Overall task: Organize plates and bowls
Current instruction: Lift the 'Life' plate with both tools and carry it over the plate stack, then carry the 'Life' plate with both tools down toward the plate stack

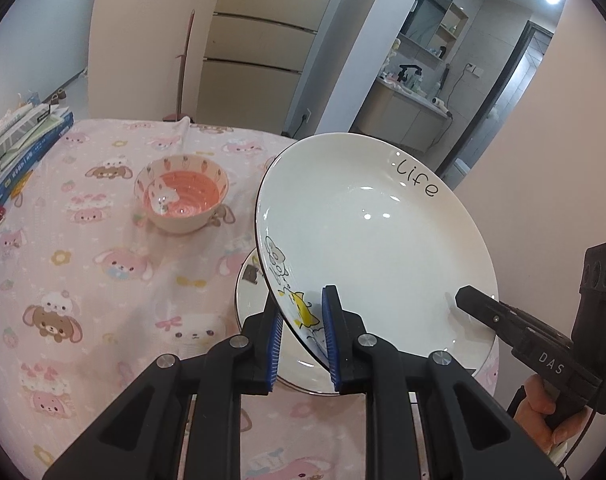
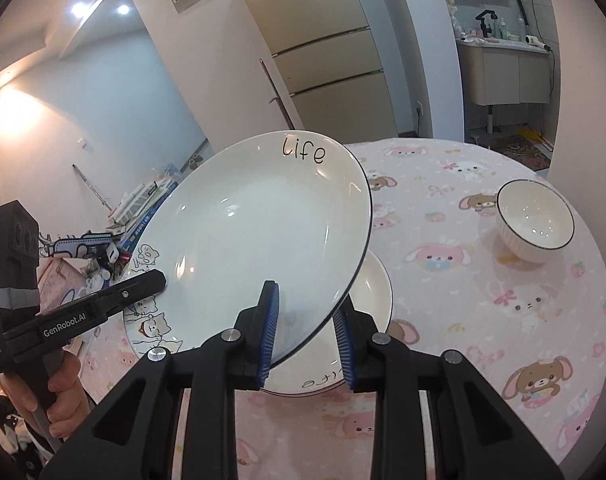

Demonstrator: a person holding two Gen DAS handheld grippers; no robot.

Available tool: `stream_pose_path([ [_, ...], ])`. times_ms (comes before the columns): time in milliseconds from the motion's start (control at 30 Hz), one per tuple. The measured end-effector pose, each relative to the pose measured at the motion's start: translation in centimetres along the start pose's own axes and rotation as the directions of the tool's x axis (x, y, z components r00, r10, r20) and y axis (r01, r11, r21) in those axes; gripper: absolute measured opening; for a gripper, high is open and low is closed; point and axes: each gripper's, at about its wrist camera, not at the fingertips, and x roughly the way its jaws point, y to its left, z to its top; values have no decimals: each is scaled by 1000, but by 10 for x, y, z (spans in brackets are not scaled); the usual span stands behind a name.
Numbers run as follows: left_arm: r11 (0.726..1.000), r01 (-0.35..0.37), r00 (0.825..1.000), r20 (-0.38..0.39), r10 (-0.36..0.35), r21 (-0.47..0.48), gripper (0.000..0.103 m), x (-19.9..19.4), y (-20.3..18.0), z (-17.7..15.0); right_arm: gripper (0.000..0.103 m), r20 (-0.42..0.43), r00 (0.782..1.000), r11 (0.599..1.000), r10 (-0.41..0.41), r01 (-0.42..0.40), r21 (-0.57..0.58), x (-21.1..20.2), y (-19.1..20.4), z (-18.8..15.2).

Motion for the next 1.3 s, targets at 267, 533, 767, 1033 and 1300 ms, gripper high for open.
stream_pose_path([
  [267, 1000, -2, 999, -53, 1, -18, 21, 19, 12, -19, 26, -59, 998, 1000, -12, 12, -2, 15, -4, -14],
  [533, 1000, -2, 994, -108, -1, -26, 21, 38, 17, -35, 26, -97, 995, 1000, -16, 18, 24, 27, -14, -29],
  [767, 999, -8, 989, -145, 2, -41, 21, 57, 25, -43, 26, -135, 991, 999, -22, 27, 31, 43, -21, -36],
  [1033, 999, -19, 985, -174, 12, -41, 21, 75, 30, -46, 26, -176, 983, 998, -48, 54, 26, 62, -27, -42],
  [1300, 999, -38, 983, -180, 33, -27, 21, 80, 31, -43, 26, -195, 979, 998, -54, 60, 25, 72, -28, -41],
])
